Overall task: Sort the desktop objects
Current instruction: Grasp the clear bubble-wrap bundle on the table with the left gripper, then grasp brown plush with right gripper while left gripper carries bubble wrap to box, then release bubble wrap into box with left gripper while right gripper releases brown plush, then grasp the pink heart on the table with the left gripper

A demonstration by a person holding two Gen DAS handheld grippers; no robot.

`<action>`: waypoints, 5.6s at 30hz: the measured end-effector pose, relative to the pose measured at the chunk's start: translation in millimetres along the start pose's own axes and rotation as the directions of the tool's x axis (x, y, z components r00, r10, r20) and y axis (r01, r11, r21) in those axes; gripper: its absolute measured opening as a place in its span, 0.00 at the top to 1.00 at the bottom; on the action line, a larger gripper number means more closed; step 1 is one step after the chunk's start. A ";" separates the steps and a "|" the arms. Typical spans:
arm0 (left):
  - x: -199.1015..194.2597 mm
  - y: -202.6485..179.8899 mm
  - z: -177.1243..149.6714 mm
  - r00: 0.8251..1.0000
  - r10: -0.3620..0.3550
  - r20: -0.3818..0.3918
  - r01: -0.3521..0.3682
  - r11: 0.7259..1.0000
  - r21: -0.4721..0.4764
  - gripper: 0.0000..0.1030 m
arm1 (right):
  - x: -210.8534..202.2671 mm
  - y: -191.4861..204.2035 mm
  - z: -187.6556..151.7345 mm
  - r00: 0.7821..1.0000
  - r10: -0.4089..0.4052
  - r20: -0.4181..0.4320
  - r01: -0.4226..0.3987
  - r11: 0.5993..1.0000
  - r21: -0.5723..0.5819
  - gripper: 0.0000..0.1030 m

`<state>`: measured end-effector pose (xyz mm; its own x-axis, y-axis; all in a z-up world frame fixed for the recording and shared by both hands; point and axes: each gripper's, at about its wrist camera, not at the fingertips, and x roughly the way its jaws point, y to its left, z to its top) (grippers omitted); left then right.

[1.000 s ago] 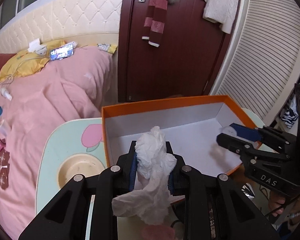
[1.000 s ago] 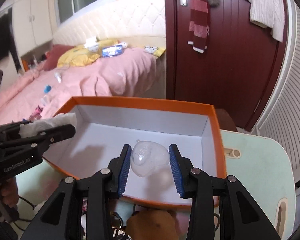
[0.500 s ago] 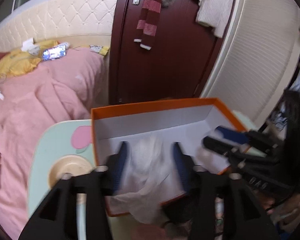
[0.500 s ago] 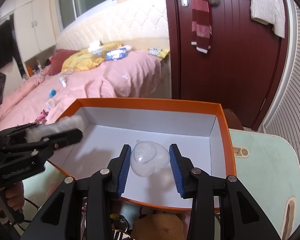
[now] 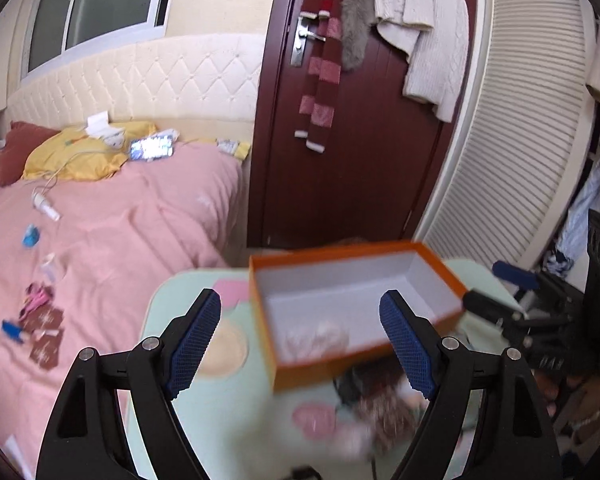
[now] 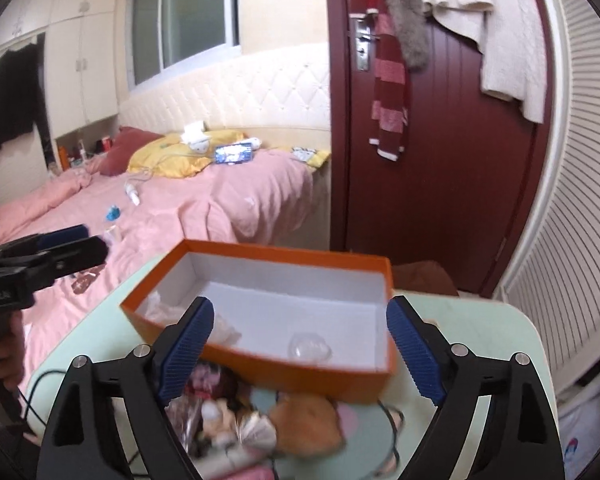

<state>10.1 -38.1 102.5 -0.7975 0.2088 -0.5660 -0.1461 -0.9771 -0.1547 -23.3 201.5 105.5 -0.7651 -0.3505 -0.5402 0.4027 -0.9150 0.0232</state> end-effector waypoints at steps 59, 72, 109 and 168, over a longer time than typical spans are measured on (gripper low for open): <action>29.2 -27.3 -91.7 0.962 -0.061 -0.265 0.065 0.998 0.007 0.68 | -8.4 -27.2 -109.6 0.946 -0.109 -0.305 0.125 0.992 0.034 0.00; 17.1 -5.1 -105.6 0.972 -0.009 -0.234 -0.003 0.999 -0.053 0.68 | 15.2 -59.7 -48.0 0.974 -0.023 -0.225 0.074 0.972 0.224 0.29; 19.2 -28.5 1.2 0.996 -0.086 -0.010 0.086 0.995 0.044 0.67 | 13.9 -37.8 -2.4 0.996 0.059 -0.068 -0.050 0.992 0.114 0.59; 15.0 -23.2 -110.8 0.953 0.064 -0.298 -0.056 0.998 0.037 0.19 | -14.0 -18.5 -106.0 0.959 -0.035 -0.280 0.052 0.997 0.056 0.19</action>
<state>66.3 -7.8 7.8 -0.5949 0.1484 -0.7900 -0.1229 -0.9881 -0.0930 33.1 244.5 23.4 -0.6074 -0.2485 -0.7545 0.3336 -0.9418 0.0417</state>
